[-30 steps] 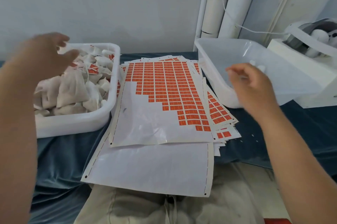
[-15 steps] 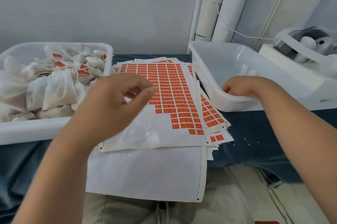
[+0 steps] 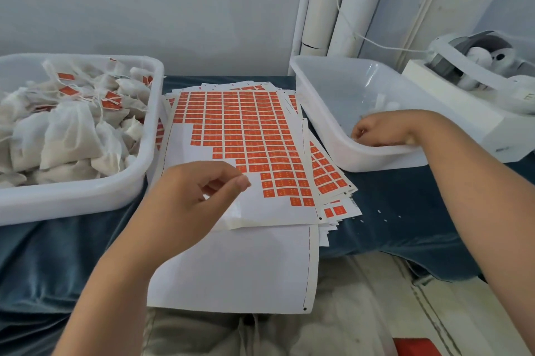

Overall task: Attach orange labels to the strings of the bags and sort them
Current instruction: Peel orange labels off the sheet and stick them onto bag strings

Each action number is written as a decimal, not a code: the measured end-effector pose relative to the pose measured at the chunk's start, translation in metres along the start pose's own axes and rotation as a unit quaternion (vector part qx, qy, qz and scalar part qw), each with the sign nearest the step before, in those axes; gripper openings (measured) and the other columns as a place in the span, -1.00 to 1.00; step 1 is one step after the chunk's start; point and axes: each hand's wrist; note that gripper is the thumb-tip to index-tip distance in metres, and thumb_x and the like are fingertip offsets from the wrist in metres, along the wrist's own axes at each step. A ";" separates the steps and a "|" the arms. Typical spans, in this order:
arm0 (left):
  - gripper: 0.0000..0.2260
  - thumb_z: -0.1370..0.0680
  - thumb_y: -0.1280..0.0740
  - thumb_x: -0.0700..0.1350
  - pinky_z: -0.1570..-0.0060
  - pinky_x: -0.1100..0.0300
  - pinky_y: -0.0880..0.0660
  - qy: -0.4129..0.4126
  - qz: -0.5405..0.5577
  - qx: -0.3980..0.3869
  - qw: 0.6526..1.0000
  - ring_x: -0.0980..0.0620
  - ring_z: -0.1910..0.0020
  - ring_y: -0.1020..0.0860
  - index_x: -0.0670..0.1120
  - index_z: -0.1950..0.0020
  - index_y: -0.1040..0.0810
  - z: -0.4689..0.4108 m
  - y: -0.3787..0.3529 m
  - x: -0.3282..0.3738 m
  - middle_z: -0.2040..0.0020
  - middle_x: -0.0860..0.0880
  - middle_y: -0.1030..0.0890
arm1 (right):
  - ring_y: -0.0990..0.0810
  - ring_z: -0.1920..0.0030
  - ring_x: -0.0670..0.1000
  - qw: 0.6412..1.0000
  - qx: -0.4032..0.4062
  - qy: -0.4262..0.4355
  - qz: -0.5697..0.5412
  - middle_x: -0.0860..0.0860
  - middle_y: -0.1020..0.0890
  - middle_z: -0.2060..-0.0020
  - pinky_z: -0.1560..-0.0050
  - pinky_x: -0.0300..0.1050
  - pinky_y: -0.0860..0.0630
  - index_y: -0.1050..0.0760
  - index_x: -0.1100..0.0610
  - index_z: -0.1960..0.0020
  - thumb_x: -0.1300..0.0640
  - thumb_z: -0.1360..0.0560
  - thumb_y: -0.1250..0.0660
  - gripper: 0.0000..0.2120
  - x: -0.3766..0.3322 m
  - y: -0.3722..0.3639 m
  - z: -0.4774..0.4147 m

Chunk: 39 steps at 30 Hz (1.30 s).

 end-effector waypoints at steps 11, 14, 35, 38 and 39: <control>-0.67 -0.50 -0.24 0.31 -0.01 0.21 -0.65 0.046 0.000 -0.025 0.999 0.23 0.03 -0.68 0.21 -0.03 -0.70 0.000 -0.001 -0.006 0.08 0.35 -0.69 | -0.68 0.11 0.03 0.938 -0.103 0.035 -0.328 0.09 -0.70 0.03 0.15 -0.07 -0.66 -0.63 0.07 -0.16 0.15 -0.61 -0.41 -0.86 0.010 -0.001 0.001; -0.69 -0.51 -0.25 0.30 0.00 0.26 -0.63 0.050 0.005 -0.029 0.998 0.23 0.02 -0.68 0.21 -0.02 -0.70 0.000 -0.001 -0.008 0.08 0.35 -0.70 | -0.69 0.18 0.03 0.922 -0.118 0.055 -0.365 0.09 -0.70 0.08 0.21 -0.10 -0.67 -0.62 0.10 -0.13 0.08 -0.52 -0.48 -0.79 0.010 0.000 0.002; -0.64 -0.49 -0.21 0.36 0.04 0.35 -0.63 0.027 0.018 -0.064 0.997 0.25 0.01 -0.66 0.24 -0.06 -0.68 0.002 -0.027 0.002 0.05 0.35 -0.67 | -0.71 0.15 0.03 0.577 -0.029 0.116 -0.808 0.17 -0.65 0.09 0.22 -0.27 -0.65 -0.53 0.37 -0.23 0.37 -0.60 -0.27 -0.78 -0.040 0.011 0.028; -0.69 -0.52 -0.23 0.31 0.01 0.34 -0.62 0.021 0.023 -0.047 0.998 0.22 -0.02 -0.66 0.25 -0.13 -0.63 0.003 -0.036 0.009 0.04 0.32 -0.68 | -0.74 0.20 0.11 0.510 -0.023 0.115 -0.852 0.24 -0.70 0.12 0.28 -0.22 -0.66 -0.53 0.39 -0.27 0.39 -0.62 -0.26 -0.76 -0.075 -0.009 0.055; -0.71 -0.53 -0.23 0.31 0.01 0.35 -0.63 0.022 0.025 -0.033 0.999 0.22 -0.02 -0.66 0.27 -0.16 -0.60 0.003 -0.039 0.011 0.02 0.31 -0.67 | -0.75 0.22 0.12 0.500 -0.031 0.111 -0.858 0.26 -0.70 0.13 0.30 -0.21 -0.66 -0.51 0.39 -0.31 0.37 -0.64 -0.26 -0.75 -0.085 -0.018 0.065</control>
Point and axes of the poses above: each hand's wrist, its own z-axis away from the middle knuckle, its own y-axis out of the back of the hand, x = y × z
